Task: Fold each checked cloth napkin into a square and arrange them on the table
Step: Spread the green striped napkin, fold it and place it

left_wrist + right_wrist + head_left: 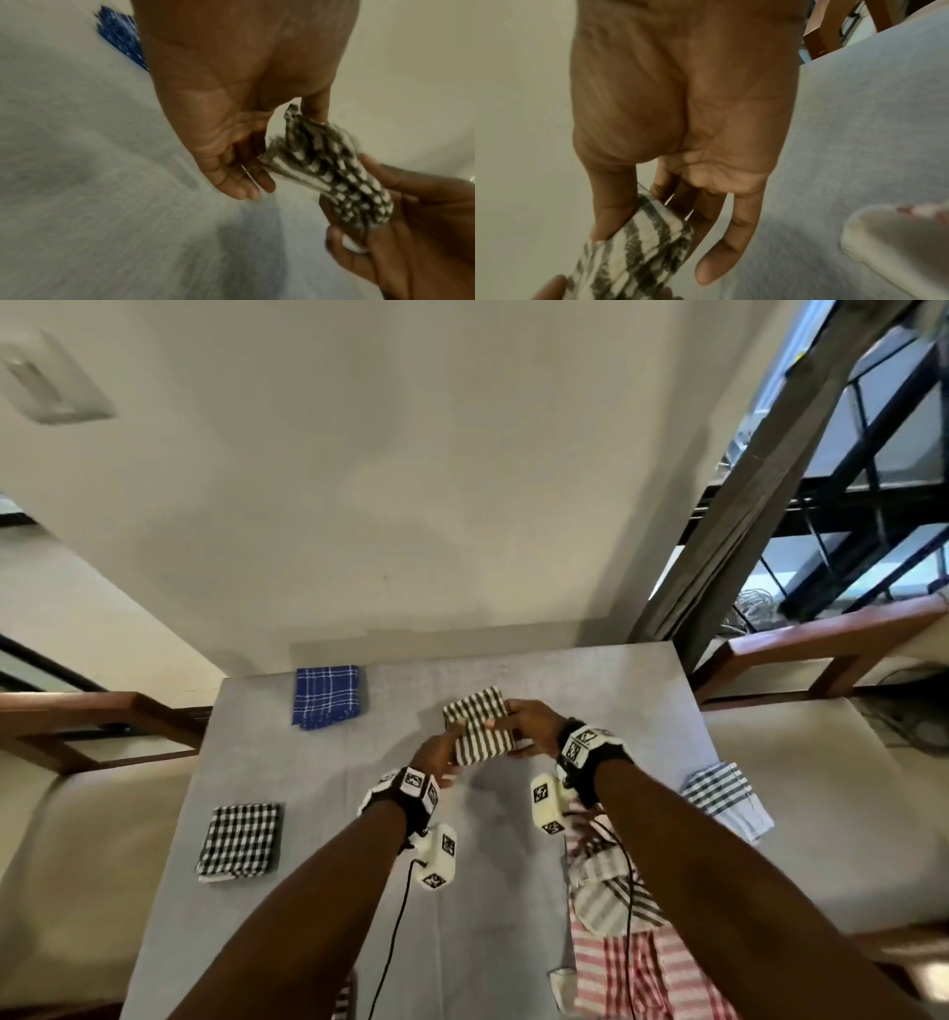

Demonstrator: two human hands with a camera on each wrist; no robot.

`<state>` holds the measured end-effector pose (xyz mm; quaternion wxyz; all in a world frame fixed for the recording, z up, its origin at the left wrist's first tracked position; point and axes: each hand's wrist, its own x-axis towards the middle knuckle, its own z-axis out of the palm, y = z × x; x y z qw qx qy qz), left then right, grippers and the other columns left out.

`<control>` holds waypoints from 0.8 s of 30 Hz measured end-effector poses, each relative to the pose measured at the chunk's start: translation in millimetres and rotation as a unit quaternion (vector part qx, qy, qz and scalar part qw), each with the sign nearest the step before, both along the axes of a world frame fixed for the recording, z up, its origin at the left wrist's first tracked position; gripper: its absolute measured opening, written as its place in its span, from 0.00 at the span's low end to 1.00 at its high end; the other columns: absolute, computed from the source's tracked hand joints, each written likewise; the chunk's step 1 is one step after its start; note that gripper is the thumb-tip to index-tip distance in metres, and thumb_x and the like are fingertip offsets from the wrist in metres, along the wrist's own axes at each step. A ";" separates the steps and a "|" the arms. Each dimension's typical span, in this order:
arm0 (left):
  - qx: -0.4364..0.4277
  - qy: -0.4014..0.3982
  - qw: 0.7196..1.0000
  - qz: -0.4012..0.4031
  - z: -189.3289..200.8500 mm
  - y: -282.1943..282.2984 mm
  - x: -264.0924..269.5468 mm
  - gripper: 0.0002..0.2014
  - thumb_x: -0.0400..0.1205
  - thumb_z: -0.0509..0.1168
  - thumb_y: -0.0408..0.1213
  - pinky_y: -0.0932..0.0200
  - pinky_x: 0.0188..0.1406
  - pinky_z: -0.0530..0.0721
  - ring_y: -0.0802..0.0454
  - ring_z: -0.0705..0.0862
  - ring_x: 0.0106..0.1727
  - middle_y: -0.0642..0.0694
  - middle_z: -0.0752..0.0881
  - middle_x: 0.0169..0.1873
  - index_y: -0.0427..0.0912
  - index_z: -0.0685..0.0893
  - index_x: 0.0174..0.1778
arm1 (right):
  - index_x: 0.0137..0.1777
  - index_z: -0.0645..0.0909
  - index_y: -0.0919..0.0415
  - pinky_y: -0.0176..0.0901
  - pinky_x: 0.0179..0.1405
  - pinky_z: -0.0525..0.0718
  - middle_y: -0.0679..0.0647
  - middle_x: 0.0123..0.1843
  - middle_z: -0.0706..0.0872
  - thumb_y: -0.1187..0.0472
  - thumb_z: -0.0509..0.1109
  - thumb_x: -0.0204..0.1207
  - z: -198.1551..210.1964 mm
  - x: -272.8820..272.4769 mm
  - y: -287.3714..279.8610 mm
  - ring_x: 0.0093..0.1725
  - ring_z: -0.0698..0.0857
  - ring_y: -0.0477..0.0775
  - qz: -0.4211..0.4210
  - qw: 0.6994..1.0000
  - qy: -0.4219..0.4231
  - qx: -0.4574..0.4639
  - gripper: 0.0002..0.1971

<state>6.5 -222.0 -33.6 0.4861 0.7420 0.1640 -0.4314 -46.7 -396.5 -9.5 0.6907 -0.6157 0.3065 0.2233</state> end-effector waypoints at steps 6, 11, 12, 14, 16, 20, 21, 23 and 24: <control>-0.124 0.012 0.992 0.017 10.3 -79.4 31.1 0.11 0.82 0.67 0.42 0.56 0.40 0.80 0.47 0.85 0.41 0.41 0.87 0.46 0.40 0.82 0.56 | 0.52 0.84 0.60 0.49 0.42 0.85 0.60 0.49 0.87 0.64 0.73 0.78 -14.3 11.2 -79.4 0.47 0.85 0.58 -0.122 0.992 -0.002 0.041 0.05; -0.071 -0.049 0.996 -0.027 -8.2 -114.6 64.1 0.21 0.81 0.69 0.36 0.51 0.58 0.81 0.39 0.85 0.59 0.35 0.85 0.60 0.33 0.78 0.69 | 0.46 0.83 0.66 0.53 0.36 0.89 0.67 0.54 0.85 0.70 0.70 0.77 -32.9 33.3 -102.4 0.45 0.85 0.61 -0.219 0.976 0.014 -0.006 0.01; -0.030 -0.080 0.992 -0.088 -16.8 -115.6 67.8 0.24 0.81 0.69 0.37 0.50 0.67 0.78 0.40 0.82 0.65 0.35 0.82 0.66 0.34 0.76 0.72 | 0.49 0.84 0.68 0.55 0.41 0.90 0.67 0.56 0.85 0.69 0.69 0.78 -39.3 36.1 -103.2 0.47 0.85 0.61 -0.205 0.978 0.018 -0.027 0.03; 0.007 -0.107 0.991 -0.079 -26.2 -122.7 74.5 0.19 0.82 0.67 0.38 0.47 0.63 0.83 0.42 0.85 0.59 0.35 0.84 0.65 0.35 0.81 0.67 | 0.54 0.86 0.66 0.50 0.48 0.89 0.64 0.62 0.87 0.64 0.69 0.79 -55.7 42.4 -107.2 0.51 0.85 0.59 -0.163 0.979 0.012 -0.123 0.08; 0.059 -0.165 0.980 -0.093 -40.3 -132.1 74.9 0.13 0.81 0.66 0.38 0.44 0.53 0.89 0.40 0.89 0.51 0.35 0.88 0.56 0.36 0.85 0.59 | 0.58 0.88 0.62 0.39 0.47 0.81 0.59 0.61 0.89 0.59 0.69 0.78 -64.1 41.8 -106.3 0.53 0.85 0.57 -0.130 0.960 0.001 -0.249 0.12; 0.135 -0.249 0.945 -0.163 -54.5 -148.2 63.4 0.15 0.81 0.67 0.42 0.53 0.60 0.82 0.39 0.85 0.60 0.40 0.87 0.58 0.39 0.87 0.59 | 0.61 0.86 0.59 0.45 0.52 0.82 0.58 0.58 0.90 0.57 0.69 0.77 -73.7 34.0 -95.9 0.58 0.86 0.62 -0.135 0.904 0.006 -0.405 0.15; 0.147 -0.259 0.941 -0.158 -56.1 -151.3 60.5 0.15 0.81 0.65 0.41 0.54 0.59 0.79 0.39 0.84 0.61 0.40 0.87 0.59 0.39 0.87 0.60 | 0.61 0.86 0.59 0.46 0.53 0.82 0.58 0.58 0.90 0.57 0.69 0.78 -75.8 33.6 -94.3 0.58 0.86 0.62 -0.137 0.897 -0.001 -0.419 0.14; 0.174 -0.274 0.934 -0.151 -56.1 -154.8 54.6 0.14 0.82 0.64 0.41 0.53 0.56 0.80 0.38 0.84 0.59 0.40 0.87 0.57 0.39 0.87 0.58 | 0.61 0.85 0.60 0.48 0.55 0.83 0.59 0.58 0.90 0.56 0.69 0.78 -77.7 33.6 -94.0 0.59 0.86 0.63 -0.131 0.891 -0.008 -0.435 0.14; 0.182 -0.279 0.931 -0.149 -56.7 -155.6 52.7 0.13 0.81 0.64 0.41 0.52 0.54 0.81 0.38 0.84 0.58 0.40 0.88 0.55 0.40 0.87 0.57 | 0.62 0.86 0.60 0.49 0.55 0.82 0.60 0.58 0.89 0.56 0.69 0.78 -79.3 33.4 -95.0 0.58 0.86 0.64 -0.123 0.889 -0.011 -0.441 0.15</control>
